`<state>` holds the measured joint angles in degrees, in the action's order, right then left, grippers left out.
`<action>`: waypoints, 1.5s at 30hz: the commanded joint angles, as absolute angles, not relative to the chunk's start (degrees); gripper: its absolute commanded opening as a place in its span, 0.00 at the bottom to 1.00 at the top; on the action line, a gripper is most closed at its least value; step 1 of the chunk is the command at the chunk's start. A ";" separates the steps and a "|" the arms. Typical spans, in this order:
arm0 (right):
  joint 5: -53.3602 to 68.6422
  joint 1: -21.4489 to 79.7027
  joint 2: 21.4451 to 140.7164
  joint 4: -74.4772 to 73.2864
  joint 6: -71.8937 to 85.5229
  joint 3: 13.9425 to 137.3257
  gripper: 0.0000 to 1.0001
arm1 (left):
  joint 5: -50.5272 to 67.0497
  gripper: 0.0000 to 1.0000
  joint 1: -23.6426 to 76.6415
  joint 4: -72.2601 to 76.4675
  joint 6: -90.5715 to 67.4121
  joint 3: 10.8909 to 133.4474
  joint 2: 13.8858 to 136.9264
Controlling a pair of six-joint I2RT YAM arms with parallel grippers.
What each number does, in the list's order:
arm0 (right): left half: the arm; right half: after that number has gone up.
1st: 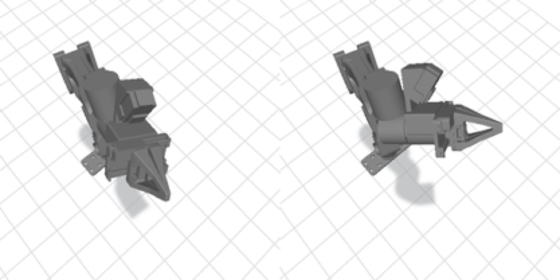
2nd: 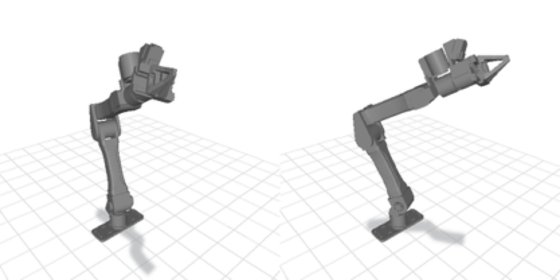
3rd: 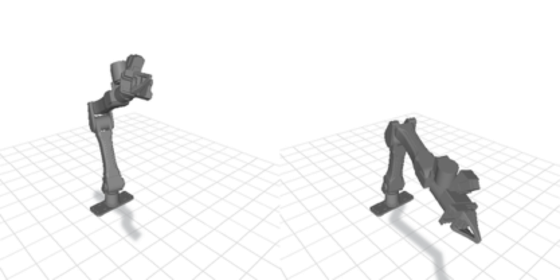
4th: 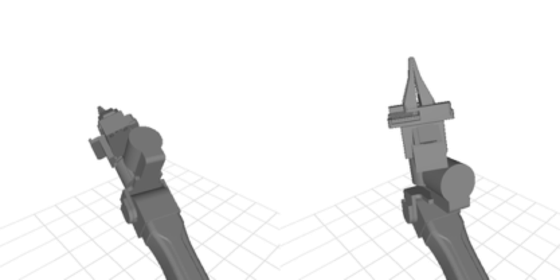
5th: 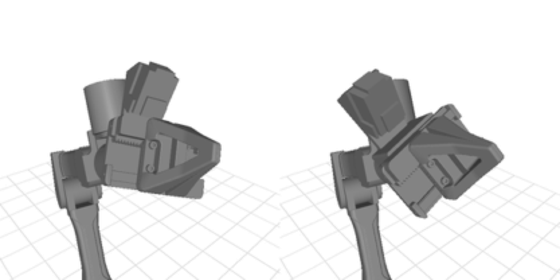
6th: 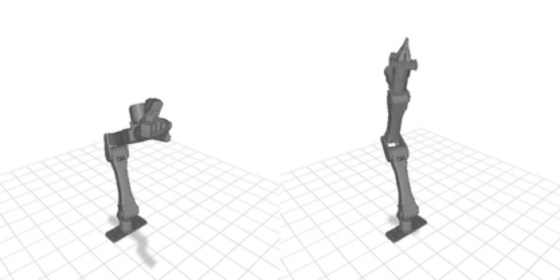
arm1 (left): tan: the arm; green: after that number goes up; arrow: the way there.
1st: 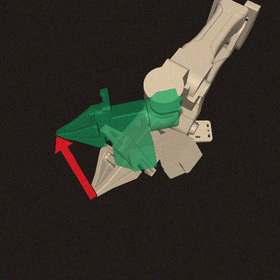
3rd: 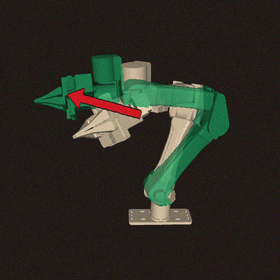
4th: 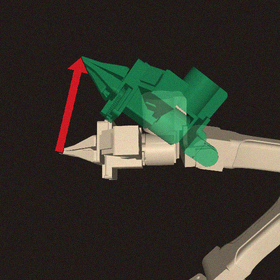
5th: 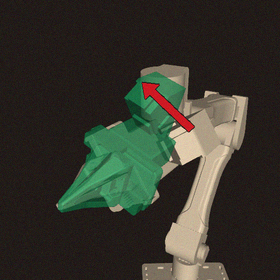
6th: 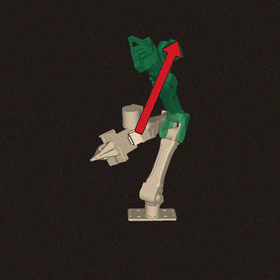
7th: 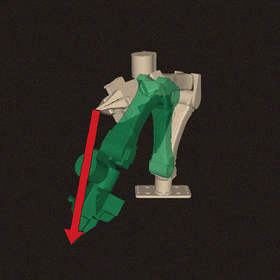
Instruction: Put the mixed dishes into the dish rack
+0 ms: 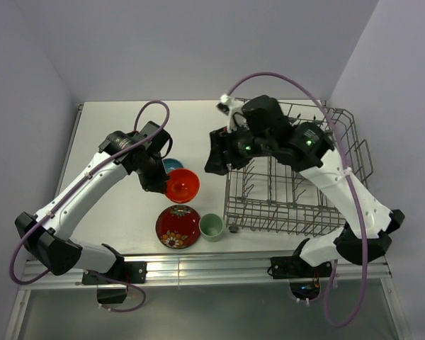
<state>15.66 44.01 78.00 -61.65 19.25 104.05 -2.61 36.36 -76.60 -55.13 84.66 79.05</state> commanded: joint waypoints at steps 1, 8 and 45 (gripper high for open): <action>13.36 50.86 81.20 -62.93 13.54 108.72 0.69 | -0.44 0.00 36.91 -78.75 -54.32 87.54 79.28; 9.85 60.89 87.18 -63.72 7.91 109.78 0.68 | 3.07 0.00 37.00 -78.75 -53.70 86.66 79.36; -0.96 75.41 93.51 -58.36 -3.69 97.74 0.41 | 14.41 0.00 36.91 -78.66 -49.66 81.56 73.83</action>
<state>2.22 73.78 92.86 -59.18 -1.80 97.80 12.08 36.75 -77.78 -51.11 80.79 75.57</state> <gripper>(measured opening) 0.421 0.039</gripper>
